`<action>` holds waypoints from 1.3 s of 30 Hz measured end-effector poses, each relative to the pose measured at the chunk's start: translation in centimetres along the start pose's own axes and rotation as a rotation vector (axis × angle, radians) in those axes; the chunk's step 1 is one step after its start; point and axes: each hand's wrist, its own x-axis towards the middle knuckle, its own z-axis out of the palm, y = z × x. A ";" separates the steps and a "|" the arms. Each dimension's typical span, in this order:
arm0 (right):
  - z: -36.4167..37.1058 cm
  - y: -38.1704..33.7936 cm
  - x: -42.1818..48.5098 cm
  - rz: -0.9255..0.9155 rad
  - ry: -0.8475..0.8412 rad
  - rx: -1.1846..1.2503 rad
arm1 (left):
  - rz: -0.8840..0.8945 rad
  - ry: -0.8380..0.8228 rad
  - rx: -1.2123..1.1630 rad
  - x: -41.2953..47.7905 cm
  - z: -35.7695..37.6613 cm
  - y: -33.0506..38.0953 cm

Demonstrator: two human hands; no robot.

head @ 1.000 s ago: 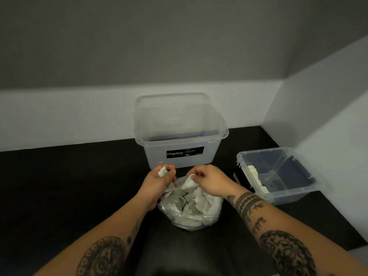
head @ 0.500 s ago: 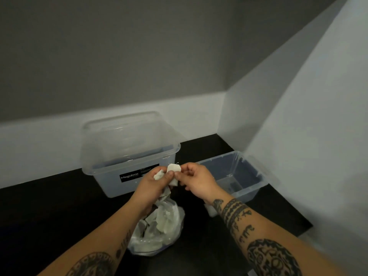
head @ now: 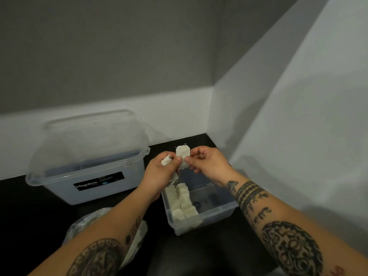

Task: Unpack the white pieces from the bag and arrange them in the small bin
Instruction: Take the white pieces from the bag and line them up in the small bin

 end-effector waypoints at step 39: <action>3.5 10.3 4.9 0.613 0.086 -0.582 | -0.059 0.293 0.737 0.2 -1.6 -5.5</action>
